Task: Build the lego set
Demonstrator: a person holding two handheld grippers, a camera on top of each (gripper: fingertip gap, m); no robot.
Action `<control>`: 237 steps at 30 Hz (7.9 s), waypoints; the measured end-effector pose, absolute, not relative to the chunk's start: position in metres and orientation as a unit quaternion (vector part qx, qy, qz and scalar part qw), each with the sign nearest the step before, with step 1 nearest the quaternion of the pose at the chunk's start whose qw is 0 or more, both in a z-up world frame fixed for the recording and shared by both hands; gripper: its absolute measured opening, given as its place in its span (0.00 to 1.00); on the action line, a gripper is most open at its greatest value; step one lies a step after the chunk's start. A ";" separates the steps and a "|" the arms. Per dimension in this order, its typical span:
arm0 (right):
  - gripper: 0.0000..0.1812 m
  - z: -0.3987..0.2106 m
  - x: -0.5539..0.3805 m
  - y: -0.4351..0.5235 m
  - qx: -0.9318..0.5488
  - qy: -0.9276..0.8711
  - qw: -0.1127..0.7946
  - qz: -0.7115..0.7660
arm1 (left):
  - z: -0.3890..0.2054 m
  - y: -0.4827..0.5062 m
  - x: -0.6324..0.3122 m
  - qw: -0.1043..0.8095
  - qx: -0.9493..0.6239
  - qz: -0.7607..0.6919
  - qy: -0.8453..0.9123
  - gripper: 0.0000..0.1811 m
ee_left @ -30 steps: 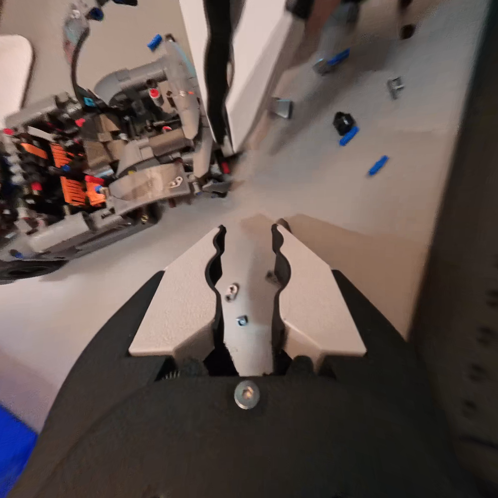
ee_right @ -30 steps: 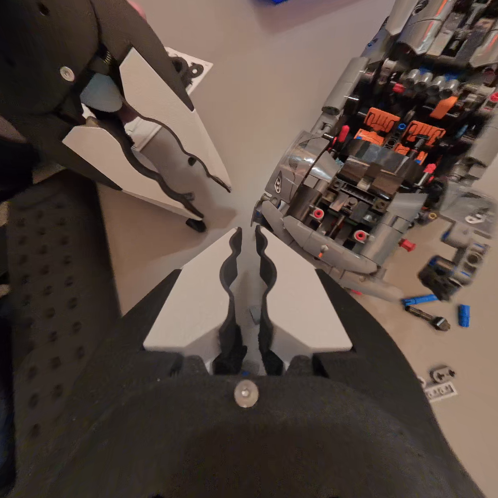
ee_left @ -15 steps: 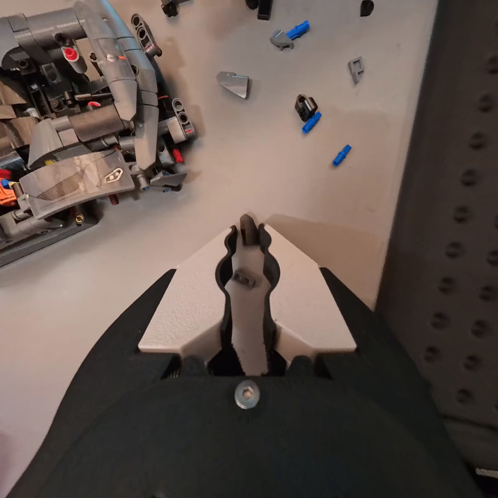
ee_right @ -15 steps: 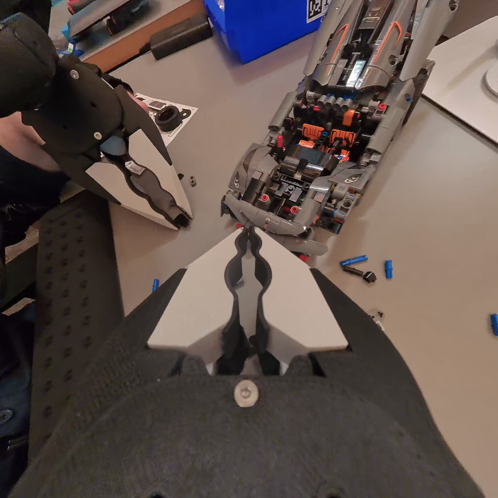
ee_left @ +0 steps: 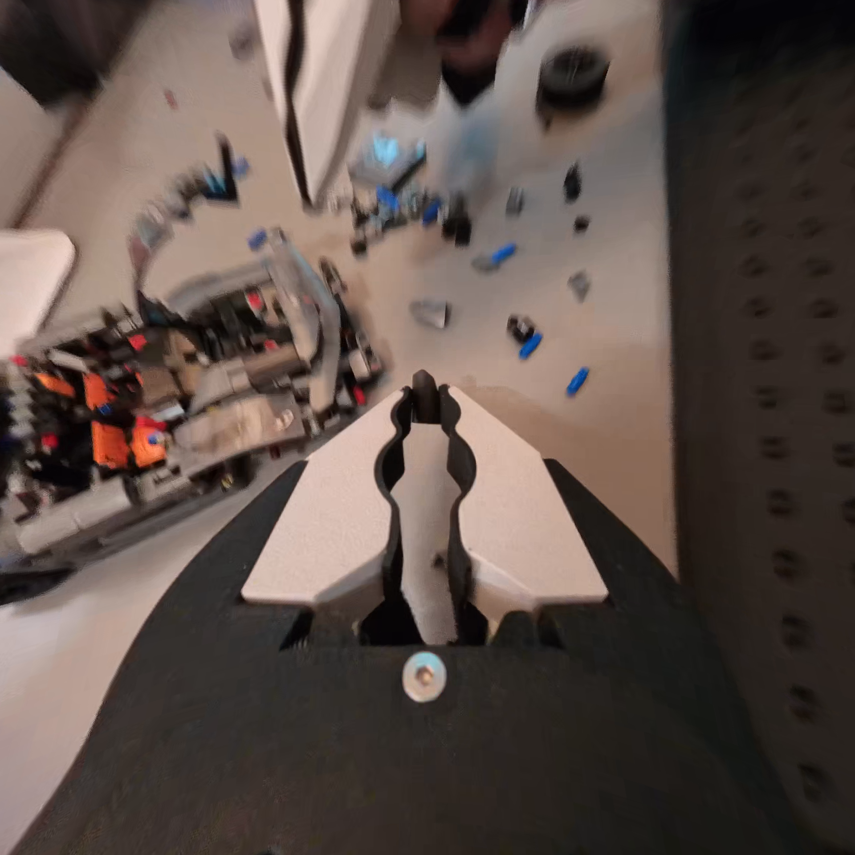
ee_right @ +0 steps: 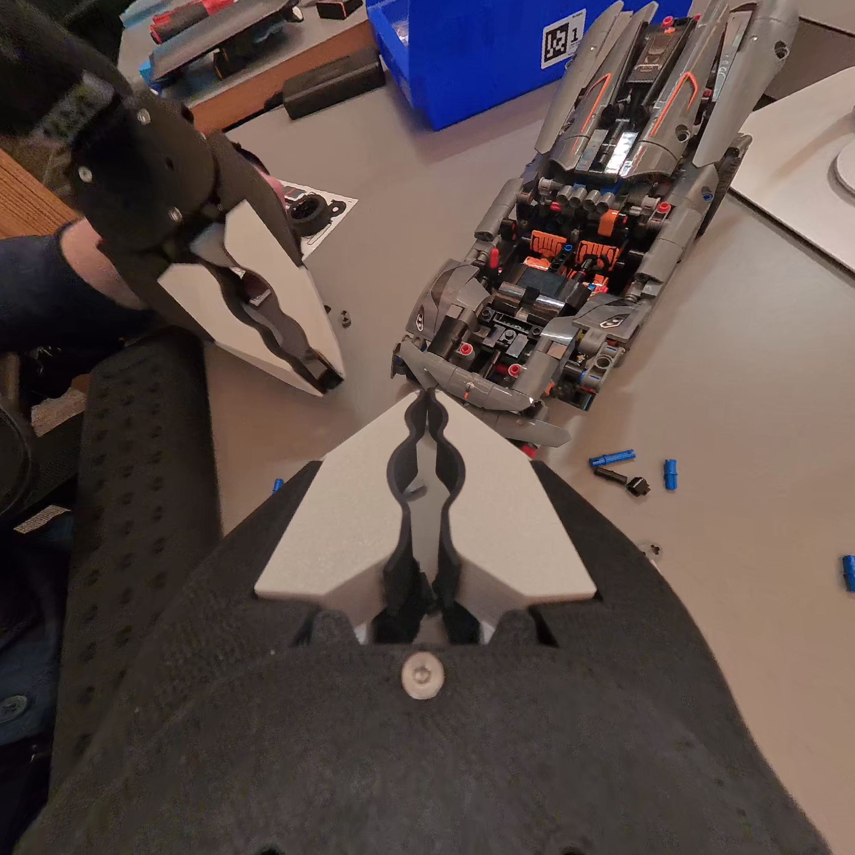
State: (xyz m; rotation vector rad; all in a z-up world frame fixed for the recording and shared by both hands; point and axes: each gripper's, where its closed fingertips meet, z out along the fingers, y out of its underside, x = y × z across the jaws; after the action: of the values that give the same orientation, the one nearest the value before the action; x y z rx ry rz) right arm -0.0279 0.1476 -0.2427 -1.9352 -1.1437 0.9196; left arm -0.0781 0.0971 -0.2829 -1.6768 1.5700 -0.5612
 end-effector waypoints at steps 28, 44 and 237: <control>0.00 -0.206 -0.050 0.108 -0.654 -0.470 0.342 0.484 | -0.194 0.081 -0.066 0.445 -0.552 -0.512 0.484 0.05; 0.05 -0.201 -0.060 0.093 -0.626 -0.453 0.291 0.564 | -0.193 0.086 -0.062 0.452 -0.554 -0.516 0.471 0.05; 0.00 -0.208 -0.007 0.133 -0.708 -0.421 0.327 0.463 | -0.326 0.132 -0.077 0.325 -0.789 -0.002 0.522 0.00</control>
State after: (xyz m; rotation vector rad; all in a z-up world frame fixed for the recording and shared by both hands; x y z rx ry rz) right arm -0.0067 0.1335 -0.2084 -1.8530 -1.1029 1.2134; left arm -0.0774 0.1322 -0.3256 -2.0673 1.3686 -0.0055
